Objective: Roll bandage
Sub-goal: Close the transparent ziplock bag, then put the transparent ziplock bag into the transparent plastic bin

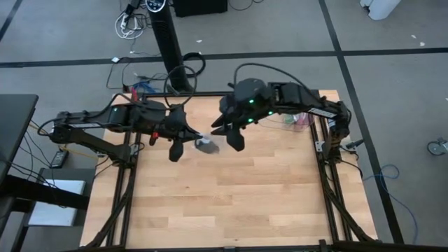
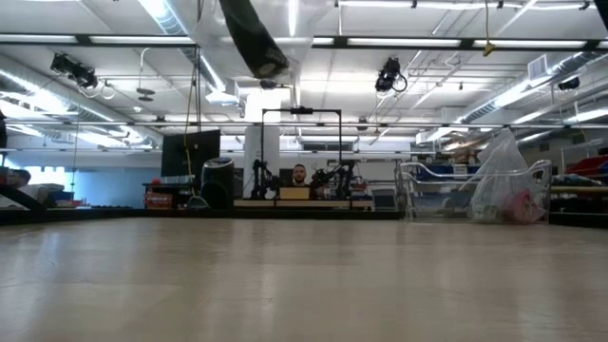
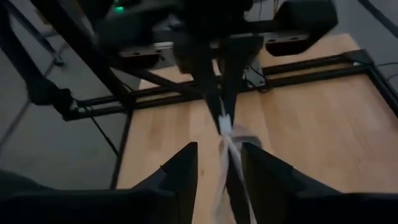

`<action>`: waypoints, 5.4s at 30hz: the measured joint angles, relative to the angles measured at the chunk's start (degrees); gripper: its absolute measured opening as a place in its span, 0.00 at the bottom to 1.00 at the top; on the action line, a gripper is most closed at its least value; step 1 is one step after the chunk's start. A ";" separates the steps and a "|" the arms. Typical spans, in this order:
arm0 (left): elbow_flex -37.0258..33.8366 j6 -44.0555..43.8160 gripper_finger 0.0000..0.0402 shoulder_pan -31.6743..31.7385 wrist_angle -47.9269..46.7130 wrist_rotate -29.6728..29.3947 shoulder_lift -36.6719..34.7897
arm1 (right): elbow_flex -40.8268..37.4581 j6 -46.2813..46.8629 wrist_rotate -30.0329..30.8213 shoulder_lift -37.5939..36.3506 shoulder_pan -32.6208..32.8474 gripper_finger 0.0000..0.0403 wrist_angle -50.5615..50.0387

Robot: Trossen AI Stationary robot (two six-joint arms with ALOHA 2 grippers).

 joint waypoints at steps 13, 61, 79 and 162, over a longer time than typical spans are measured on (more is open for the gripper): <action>0.02 0.14 0.01 0.00 0.31 0.22 1.37 | 0.00 -1.72 0.41 3.16 0.20 0.32 0.59; 0.02 0.27 0.01 0.00 0.11 -1.91 1.45 | 0.02 -2.33 0.25 4.35 0.76 0.06 -7.33; 0.00 0.23 0.01 0.00 -0.67 -2.40 0.91 | 0.07 -1.74 -0.16 3.74 1.20 0.08 -14.94; 0.04 1.39 0.01 0.02 2.22 -2.01 0.49 | -0.04 -2.04 2.52 2.60 -0.56 0.02 -12.46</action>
